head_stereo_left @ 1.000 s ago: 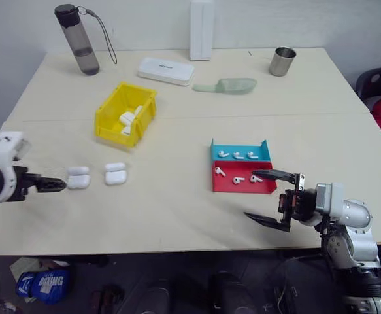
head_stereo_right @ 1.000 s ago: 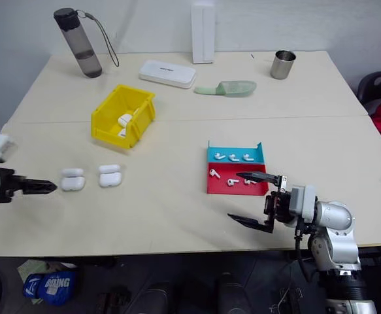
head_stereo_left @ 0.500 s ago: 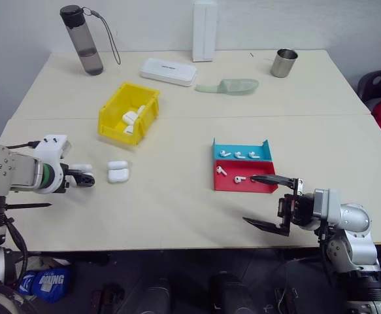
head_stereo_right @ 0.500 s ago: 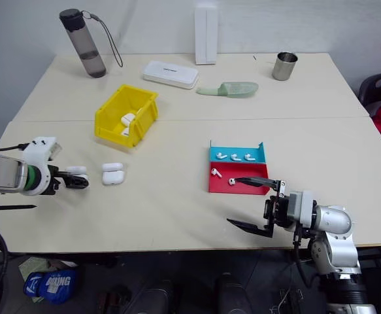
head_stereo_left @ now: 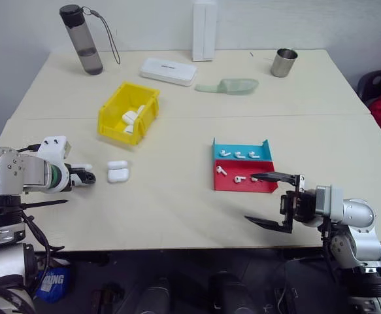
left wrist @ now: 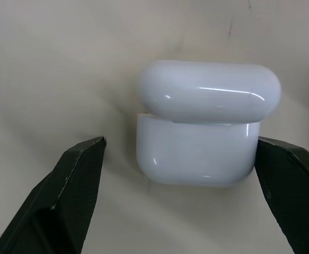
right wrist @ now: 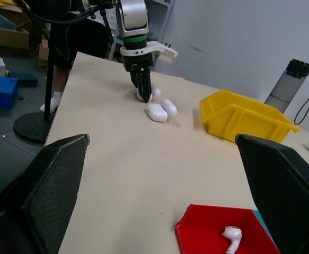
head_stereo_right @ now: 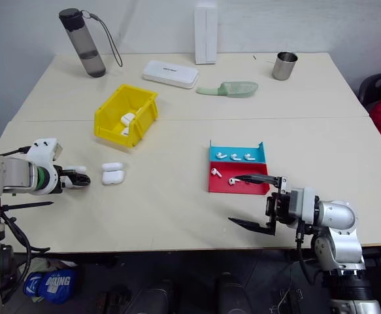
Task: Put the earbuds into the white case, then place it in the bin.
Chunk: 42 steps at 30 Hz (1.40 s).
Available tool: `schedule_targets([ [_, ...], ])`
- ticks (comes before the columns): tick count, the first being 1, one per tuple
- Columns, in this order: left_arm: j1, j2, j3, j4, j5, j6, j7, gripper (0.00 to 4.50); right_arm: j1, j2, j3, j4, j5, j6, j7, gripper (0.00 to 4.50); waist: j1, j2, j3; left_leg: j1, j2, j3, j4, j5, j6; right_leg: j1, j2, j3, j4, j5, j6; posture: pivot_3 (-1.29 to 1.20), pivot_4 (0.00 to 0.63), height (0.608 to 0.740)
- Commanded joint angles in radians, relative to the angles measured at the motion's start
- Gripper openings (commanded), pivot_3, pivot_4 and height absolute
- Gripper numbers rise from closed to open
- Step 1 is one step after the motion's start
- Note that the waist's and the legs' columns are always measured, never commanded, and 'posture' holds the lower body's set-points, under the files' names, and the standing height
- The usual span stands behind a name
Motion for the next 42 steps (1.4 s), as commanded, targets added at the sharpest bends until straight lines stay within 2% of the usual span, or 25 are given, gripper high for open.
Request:
schedule_targets([
  [1,-0.002,0.030,-0.022,0.000,0.015,0.001,-0.008,4.45,-0.007,-0.010,-0.018,-0.009,0.016,0.002,-0.004,4.50,0.000,0.000,0.000,0.000,0.000,0.000,0.000,0.000,0.000,0.000,0.000,0.000,0.000,0.000,0.000,0.00,0.150,0.740],
  [14,0.022,0.066,-0.111,-0.017,-0.018,0.001,-0.052,4.45,-0.005,-0.012,-0.011,-0.102,0.008,0.058,-0.085,4.50,-0.002,0.000,0.000,0.000,0.000,0.000,0.000,0.000,0.000,0.000,0.000,0.000,0.001,0.000,0.000,0.00,0.150,0.740],
  [17,0.036,0.079,-0.122,-0.018,-0.030,0.001,-0.053,3.85,-0.012,-0.012,-0.007,-0.111,0.001,0.069,-0.100,4.50,-0.002,0.000,0.000,0.000,0.000,0.000,0.000,0.000,0.000,0.000,0.000,0.000,0.001,0.000,0.000,0.00,0.150,0.740],
  [20,0.056,0.093,-0.123,-0.029,-0.050,0.001,-0.051,2.90,-0.020,-0.011,-0.005,-0.108,-0.004,0.071,-0.105,4.50,-0.005,0.000,0.000,0.000,0.000,0.000,0.000,0.000,0.000,0.000,0.000,0.001,0.001,0.000,0.000,0.00,0.150,0.740],
  [21,0.062,0.095,-0.120,-0.033,-0.055,0.001,-0.049,2.76,-0.023,-0.011,-0.004,-0.105,-0.005,0.071,-0.105,4.50,-0.005,0.001,0.000,0.001,0.000,0.000,-0.001,0.000,0.000,-0.001,0.000,0.001,0.001,0.000,0.000,0.00,0.150,0.740],
  [25,0.074,0.104,-0.084,-0.057,-0.054,0.001,-0.058,2.76,-0.037,-0.012,-0.002,-0.095,-0.012,0.069,-0.106,4.50,-0.006,0.001,-0.001,0.001,0.000,0.000,-0.001,0.000,0.000,-0.001,0.000,0.002,0.001,0.000,0.000,0.00,0.150,0.740],
  [26,0.070,0.099,-0.040,-0.074,-0.041,0.001,-0.066,2.76,-0.039,-0.012,-0.002,-0.095,-0.013,0.069,-0.107,4.50,-0.006,0.001,-0.001,0.001,0.000,0.000,-0.001,0.000,0.000,-0.001,0.000,0.002,0.001,0.000,0.000,0.00,0.150,0.740],
  [30,0.103,0.145,0.085,-0.205,-0.067,-0.093,-0.223,2.76,-0.040,-0.023,-0.010,-0.093,-0.015,0.072,-0.104,4.50,-0.003,0.001,0.000,-0.002,0.000,0.000,-0.001,0.000,0.000,-0.004,0.000,0.002,0.001,0.000,0.000,0.00,0.150,0.740],
  [34,0.327,0.189,0.343,-0.442,-0.169,-0.375,-0.620,2.76,-0.035,-0.052,-0.040,-0.069,-0.014,0.066,-0.092,4.50,-0.002,0.001,0.000,-0.005,0.000,0.000,0.000,0.000,0.000,-0.006,0.000,0.001,0.000,0.000,0.000,0.00,0.150,0.740],
  [35,0.425,0.180,0.413,-0.516,-0.189,-0.468,-0.778,2.76,-0.031,-0.059,-0.046,-0.067,-0.013,0.066,-0.091,4.50,-0.002,0.001,0.000,-0.005,-0.001,0.000,-0.001,0.000,0.000,-0.005,-0.001,0.001,-0.001,0.000,0.000,0.00,0.150,0.740],
  [38,0.658,0.074,0.574,-0.684,-0.305,-0.626,-1.077,2.76,-0.013,-0.081,-0.072,-0.054,-0.012,0.059,-0.093,4.50,-0.003,0.004,0.000,-0.004,0.000,0.000,-0.003,0.000,0.000,-0.002,-0.001,0.000,-0.008,0.000,0.000,0.00,0.150,0.740],
  [40,0.716,-0.066,0.614,-0.760,-0.393,-0.716,-1.095,2.76,0.006,-0.096,-0.097,-0.019,-0.012,0.039,-0.076,4.50,0.001,0.005,0.000,-0.003,0.001,0.000,-0.003,0.000,0.000,0.002,-0.001,-0.001,-0.013,0.000,0.000,0.00,0.150,0.740],
  [42,0.771,-0.185,0.564,-0.827,-0.416,-0.815,-1.141,2.76,0.030,-0.108,-0.125,0.031,-0.012,0.003,-0.048,4.50,0.016,0.005,-0.001,-0.002,0.002,-0.001,-0.001,0.000,0.000,0.004,0.000,-0.002,-0.014,0.000,0.000,0.00,0.150,0.740],
])
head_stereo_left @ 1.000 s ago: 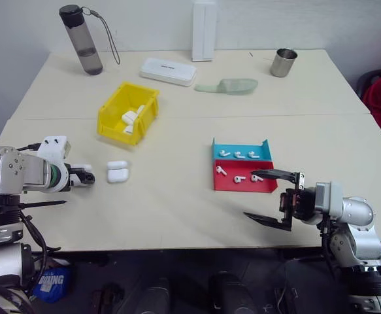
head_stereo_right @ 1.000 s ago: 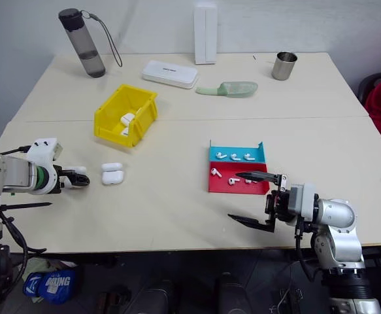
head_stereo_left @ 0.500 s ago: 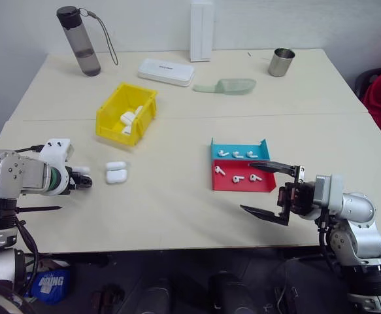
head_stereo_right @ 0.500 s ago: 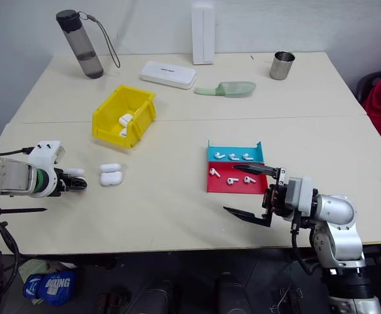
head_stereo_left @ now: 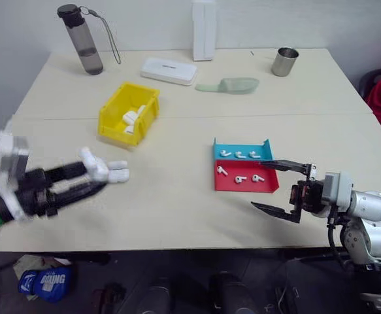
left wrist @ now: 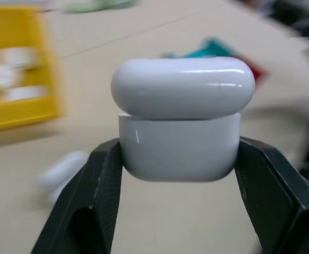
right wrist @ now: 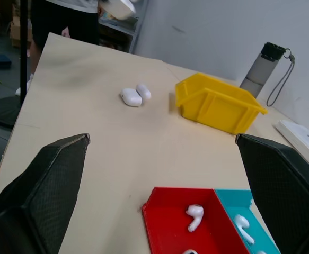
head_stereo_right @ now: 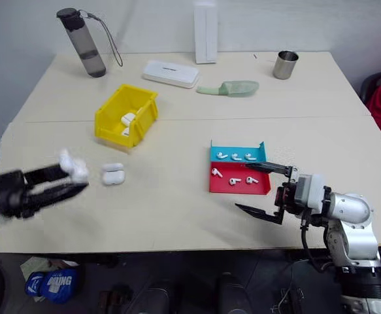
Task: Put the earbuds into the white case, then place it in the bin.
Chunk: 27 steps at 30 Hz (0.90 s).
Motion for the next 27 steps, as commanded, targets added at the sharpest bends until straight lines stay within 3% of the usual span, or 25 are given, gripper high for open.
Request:
schedule_targets([
  [1,0.060,-0.148,-0.034,-0.122,-0.050,-0.204,-0.091,2.76,0.036,-0.027,-0.075,0.060,0.013,-0.066,0.042,4.50,0.017,0.000,0.000,0.001,0.000,0.000,0.001,0.000,0.000,0.001,0.000,0.000,0.000,0.000,0.000,0.00,0.150,0.740],
  [5,0.051,-0.321,-0.298,-0.136,0.114,-0.411,-0.107,2.76,0.100,-0.033,-0.129,0.127,0.005,-0.142,0.065,4.50,0.039,0.000,-0.001,0.004,-0.002,0.000,0.002,0.000,0.003,0.006,0.000,0.001,-0.002,0.001,0.001,0.00,0.150,0.740],
  [9,0.018,-0.448,-0.522,-0.004,0.291,-0.647,-0.165,2.76,0.220,-0.048,-0.192,0.159,-0.006,-0.213,0.082,4.50,0.046,0.001,-0.001,0.013,-0.002,0.001,-0.001,-0.002,0.005,0.016,0.000,0.001,-0.006,0.001,0.002,0.00,0.150,0.740],
  [13,-0.026,-0.478,-0.638,0.136,0.377,-0.810,-0.253,2.76,0.330,-0.087,-0.263,0.202,-0.024,-0.246,0.073,4.50,0.039,0.001,-0.001,0.014,-0.002,0.003,-0.001,-0.003,0.005,0.017,0.001,0.002,-0.007,0.001,0.002,0.00,0.150,0.740],
  [18,-0.063,-0.462,-0.684,0.262,0.379,-0.906,-0.337,2.76,0.423,-0.155,-0.293,0.272,-0.050,-0.156,0.041,4.50,0.030,0.002,-0.001,0.016,-0.001,0.004,-0.002,-0.003,0.005,0.018,0.001,0.002,-0.007,0.001,0.002,0.00,0.150,0.740],
  [20,-0.077,-0.462,-0.685,0.286,0.381,-0.951,-0.349,2.76,0.397,-0.192,-0.286,0.251,-0.064,-0.083,-0.004,4.50,0.022,0.002,-0.001,0.016,-0.001,0.004,-0.002,-0.003,0.005,0.018,0.001,0.003,-0.007,0.001,0.002,0.00,0.150,0.740],
  [23,-0.082,-0.463,-0.681,0.285,0.331,-0.930,-0.333,2.76,0.353,-0.310,-0.220,0.066,-0.049,0.317,-0.142,4.50,0.016,0.005,-0.003,0.015,-0.001,0.004,-0.001,-0.003,0.005,0.018,0.001,0.003,-0.007,0.001,0.002,0.00,0.150,0.740],
  [27,-0.082,-0.446,-0.703,0.274,0.326,-0.922,-0.342,2.76,0.239,-0.426,-0.147,-0.126,0.032,0.628,-0.191,4.50,0.022,0.005,-0.003,0.015,0.000,0.003,-0.001,-0.002,0.005,0.017,0.002,0.003,-0.006,0.001,0.002,0.00,0.150,0.740],
])
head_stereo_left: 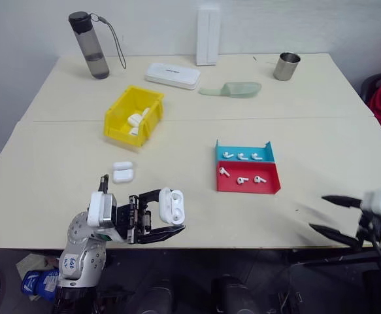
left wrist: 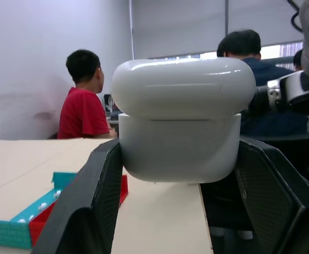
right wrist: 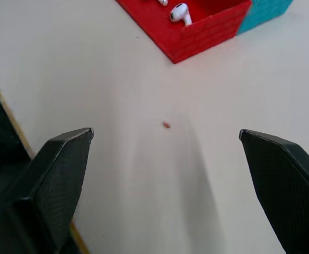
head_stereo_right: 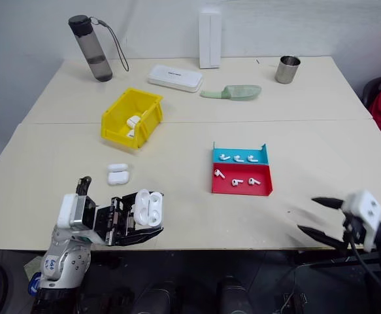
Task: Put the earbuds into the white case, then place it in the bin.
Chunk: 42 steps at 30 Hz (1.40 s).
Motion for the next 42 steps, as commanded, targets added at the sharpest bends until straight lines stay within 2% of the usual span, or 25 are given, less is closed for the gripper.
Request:
schedule_targets([
  [1,0.002,0.015,-0.019,-0.033,-0.022,-0.004,0.002,2.76,-0.117,-0.089,0.073,-0.176,0.073,0.263,-0.040,4.50,0.005,0.000,0.000,0.000,0.000,-0.001,0.000,0.000,0.000,0.000,0.000,-0.001,0.000,0.000,0.000,0.00,0.150,0.740],
  [5,0.004,0.026,-0.049,-0.046,-0.013,0.002,0.011,2.76,-0.352,-0.190,0.241,-0.280,0.069,0.513,-0.057,4.50,0.020,0.000,0.000,-0.003,-0.001,-0.001,0.000,-0.001,0.000,-0.001,-0.001,-0.001,-0.002,0.000,0.000,0.00,0.150,0.740],
  [8,0.009,0.055,-0.054,-0.057,-0.025,0.026,0.014,2.76,-0.483,-0.211,0.347,-0.314,0.038,0.627,-0.075,4.50,0.030,-0.001,0.001,-0.003,-0.001,-0.003,0.000,-0.001,0.000,-0.001,-0.001,-0.002,-0.004,0.000,0.000,0.00,0.150,0.740],
  [13,0.020,0.105,-0.052,-0.084,-0.061,0.082,0.023,2.76,-0.668,-0.135,0.574,-0.312,-0.114,0.650,-0.088,4.50,0.024,-0.001,0.001,-0.007,-0.001,-0.004,-0.001,-0.001,0.001,-0.003,-0.001,-0.002,-0.008,0.000,0.000,0.00,0.150,0.740],
  [16,0.024,0.111,-0.058,-0.080,-0.059,0.079,0.021,2.76,-0.737,-0.086,0.648,-0.261,-0.201,0.640,-0.108,4.50,0.020,-0.001,0.001,-0.007,-0.001,-0.004,-0.001,-0.001,0.001,-0.003,-0.001,-0.002,-0.008,0.000,0.000,0.00,0.150,0.740],
  [17,0.029,0.109,-0.060,-0.078,-0.054,0.070,0.019,2.76,-0.761,-0.069,0.667,-0.237,-0.231,0.630,-0.115,4.32,0.020,-0.001,0.001,-0.007,-0.001,-0.004,-0.001,-0.001,0.001,-0.004,-0.001,-0.002,-0.008,0.000,0.000,0.00,0.150,0.740],
  [20,0.053,0.107,-0.066,-0.067,-0.038,0.045,0.008,2.76,-0.810,-0.037,0.707,-0.184,-0.290,0.620,-0.114,3.57,0.021,-0.001,0.001,-0.007,-0.001,-0.004,-0.001,-0.001,0.001,-0.004,-0.001,-0.002,-0.008,0.000,0.000,0.00,0.150,0.740],
  [24,0.072,0.110,-0.071,-0.061,-0.023,0.019,0.002,2.76,-0.837,-0.027,0.743,-0.145,-0.348,0.595,-0.078,2.21,0.024,-0.001,0.001,-0.008,-0.001,-0.004,-0.002,-0.001,0.001,-0.005,-0.001,-0.003,-0.007,0.000,0.000,0.00,0.150,0.740],
  [42,0.110,0.135,-0.089,-0.111,-0.038,0.028,0.038,2.76,-0.876,0.040,0.792,-0.040,-0.498,0.610,-0.024,2.21,0.022,-0.001,0.001,-0.012,-0.001,-0.004,-0.001,-0.001,0.001,-0.009,-0.001,-0.002,-0.006,0.000,0.000,0.00,0.150,0.740],
])
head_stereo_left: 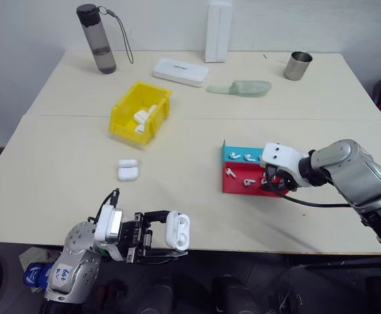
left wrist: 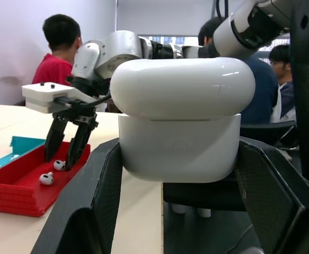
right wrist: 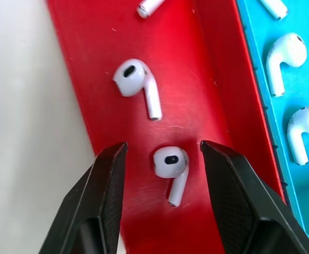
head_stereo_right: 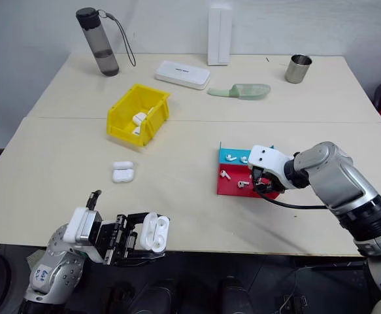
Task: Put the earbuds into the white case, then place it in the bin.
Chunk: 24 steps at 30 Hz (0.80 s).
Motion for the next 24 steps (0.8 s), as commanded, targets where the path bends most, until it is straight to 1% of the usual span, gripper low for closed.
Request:
schedule_targets([
  [1,0.001,-0.005,0.004,-0.028,-0.025,-0.002,0.015,2.76,-0.025,-0.005,0.001,0.004,-0.027,-0.006,0.026,2.21,0.001,0.000,0.000,-0.003,0.000,0.000,0.001,0.000,0.000,-0.003,0.000,0.000,0.001,0.000,0.000,0.00,0.150,0.740],
  [3,0.000,0.001,0.001,-0.024,-0.019,-0.005,0.008,2.76,-0.027,0.000,0.001,0.014,-0.038,-0.008,0.033,2.21,0.001,0.000,0.000,-0.006,-0.001,0.001,0.002,0.000,0.000,-0.008,-0.001,0.001,0.006,0.000,0.000,0.00,0.150,0.740],
  [24,0.007,0.017,0.005,-0.039,-0.011,-0.011,0.024,2.76,-0.018,0.040,0.002,0.061,-0.097,-0.046,0.070,2.21,-0.009,0.000,0.000,-0.006,-0.001,0.001,0.001,0.001,-0.001,-0.008,-0.001,0.000,0.007,0.000,0.000,0.00,0.150,0.740],
])
